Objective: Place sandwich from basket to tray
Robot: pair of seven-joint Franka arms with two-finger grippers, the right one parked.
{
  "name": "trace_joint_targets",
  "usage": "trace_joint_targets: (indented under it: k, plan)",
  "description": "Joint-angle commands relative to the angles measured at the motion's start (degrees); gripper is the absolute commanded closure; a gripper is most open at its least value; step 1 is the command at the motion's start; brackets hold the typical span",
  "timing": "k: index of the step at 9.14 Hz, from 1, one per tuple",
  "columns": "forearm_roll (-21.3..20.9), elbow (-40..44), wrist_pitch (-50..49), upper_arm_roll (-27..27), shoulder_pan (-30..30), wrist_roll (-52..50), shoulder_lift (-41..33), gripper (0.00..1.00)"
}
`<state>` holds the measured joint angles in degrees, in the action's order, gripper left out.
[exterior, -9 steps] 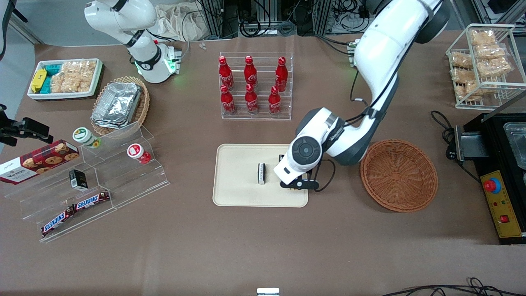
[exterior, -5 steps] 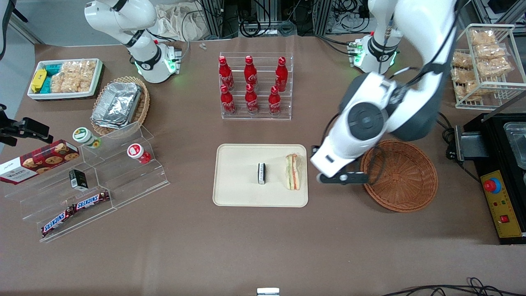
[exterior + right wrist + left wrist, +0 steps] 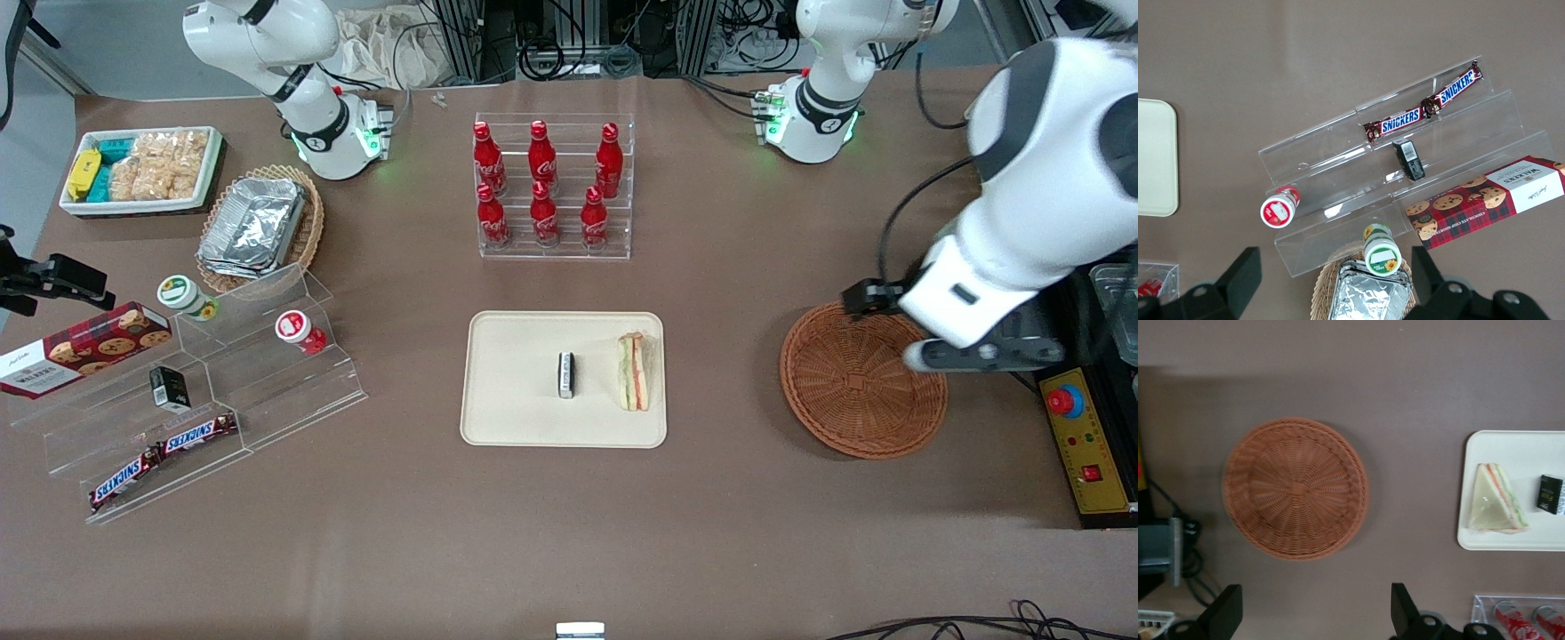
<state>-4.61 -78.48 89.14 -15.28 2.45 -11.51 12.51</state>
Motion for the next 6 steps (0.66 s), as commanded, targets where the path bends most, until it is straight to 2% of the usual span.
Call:
trace_joint_targets:
  k: [1, 6]
  plan:
    - [-0.4, -1.8, -1.5, 0.1, 2.4, 1.7, -3.1, 0.00]
    - [0.4, -1.0, -3.2, 0.1, 5.3, 2.1, -3.9, 0.00]
